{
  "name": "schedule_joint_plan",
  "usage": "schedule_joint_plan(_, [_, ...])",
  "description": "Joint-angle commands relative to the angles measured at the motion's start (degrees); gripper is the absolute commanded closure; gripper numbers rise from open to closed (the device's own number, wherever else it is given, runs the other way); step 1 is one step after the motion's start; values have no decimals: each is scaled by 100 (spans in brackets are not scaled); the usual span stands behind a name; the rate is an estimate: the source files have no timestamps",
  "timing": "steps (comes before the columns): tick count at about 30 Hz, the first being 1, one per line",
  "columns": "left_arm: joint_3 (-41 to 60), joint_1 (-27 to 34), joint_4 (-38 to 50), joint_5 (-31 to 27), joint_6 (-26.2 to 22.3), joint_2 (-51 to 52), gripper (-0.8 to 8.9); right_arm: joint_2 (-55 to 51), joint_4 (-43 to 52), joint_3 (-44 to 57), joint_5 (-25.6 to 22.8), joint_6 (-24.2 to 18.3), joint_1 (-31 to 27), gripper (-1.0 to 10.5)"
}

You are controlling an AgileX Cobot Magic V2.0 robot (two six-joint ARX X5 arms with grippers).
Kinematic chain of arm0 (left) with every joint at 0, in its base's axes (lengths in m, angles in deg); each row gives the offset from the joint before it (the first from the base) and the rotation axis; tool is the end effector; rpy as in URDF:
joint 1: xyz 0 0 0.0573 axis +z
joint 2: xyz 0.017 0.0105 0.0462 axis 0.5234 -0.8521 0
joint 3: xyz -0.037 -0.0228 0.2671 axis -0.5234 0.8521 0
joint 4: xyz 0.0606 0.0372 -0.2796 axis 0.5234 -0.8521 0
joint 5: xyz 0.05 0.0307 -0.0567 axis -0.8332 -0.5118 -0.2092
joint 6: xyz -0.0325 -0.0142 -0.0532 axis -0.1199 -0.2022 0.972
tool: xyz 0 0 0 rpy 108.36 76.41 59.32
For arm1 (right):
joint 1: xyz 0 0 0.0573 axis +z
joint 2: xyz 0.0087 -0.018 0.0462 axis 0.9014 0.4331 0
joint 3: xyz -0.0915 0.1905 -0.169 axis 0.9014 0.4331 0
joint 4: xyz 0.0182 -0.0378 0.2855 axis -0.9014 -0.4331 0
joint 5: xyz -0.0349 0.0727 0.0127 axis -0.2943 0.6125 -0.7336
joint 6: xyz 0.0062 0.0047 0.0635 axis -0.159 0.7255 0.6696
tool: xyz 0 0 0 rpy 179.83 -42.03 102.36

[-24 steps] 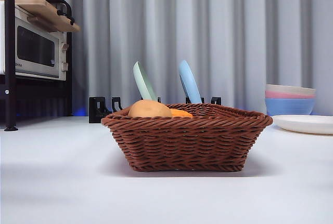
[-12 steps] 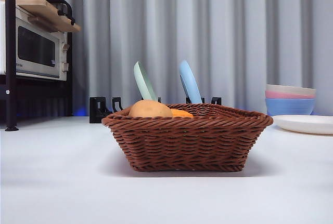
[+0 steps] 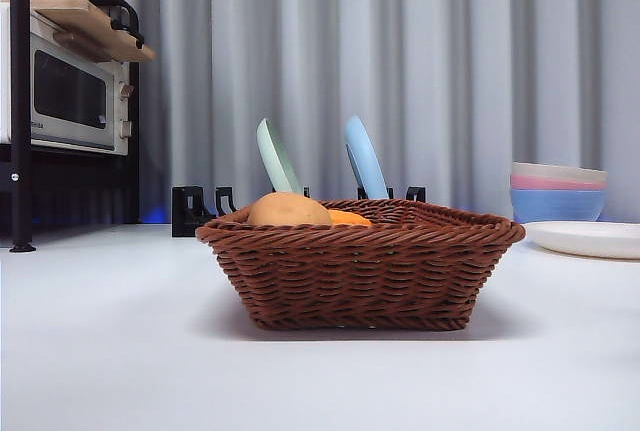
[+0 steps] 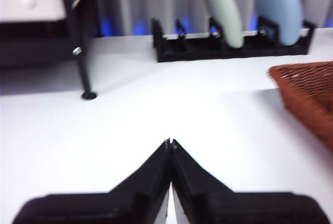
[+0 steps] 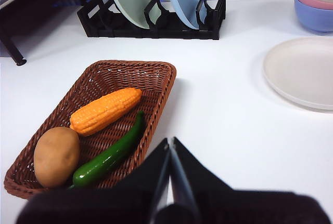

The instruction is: Pick up the basket,pick up the corn from the table,pick up the potato from the table,pick up the cucumber from the table,put all items into the basket

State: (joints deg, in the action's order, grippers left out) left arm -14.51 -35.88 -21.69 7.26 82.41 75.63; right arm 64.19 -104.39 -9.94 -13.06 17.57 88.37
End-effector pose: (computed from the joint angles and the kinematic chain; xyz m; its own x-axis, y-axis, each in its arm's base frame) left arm 0.1405 -0.0114 0.1810 0.9822 -0.0913 -0.1645 0.0888 0.9958 -0.0225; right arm 0.1260 0.0535 0.3117 0.8716 0.3272 -0.3650 -0.3062 0.9449 0.1157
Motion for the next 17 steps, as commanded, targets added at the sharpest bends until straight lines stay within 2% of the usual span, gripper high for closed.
schedule_joint_plan(1, [280,223,57,219,35,273,817,-4,31,11,-17,72,4,945])
schedule_joint_plan(6, [616,520,17,555,35,505,817,-4,31,11,-17,72,4,945])
schedule_joint_plan(17, [664,807,-13,503,35,501,817,-4,28,11,-17,72,4,945])
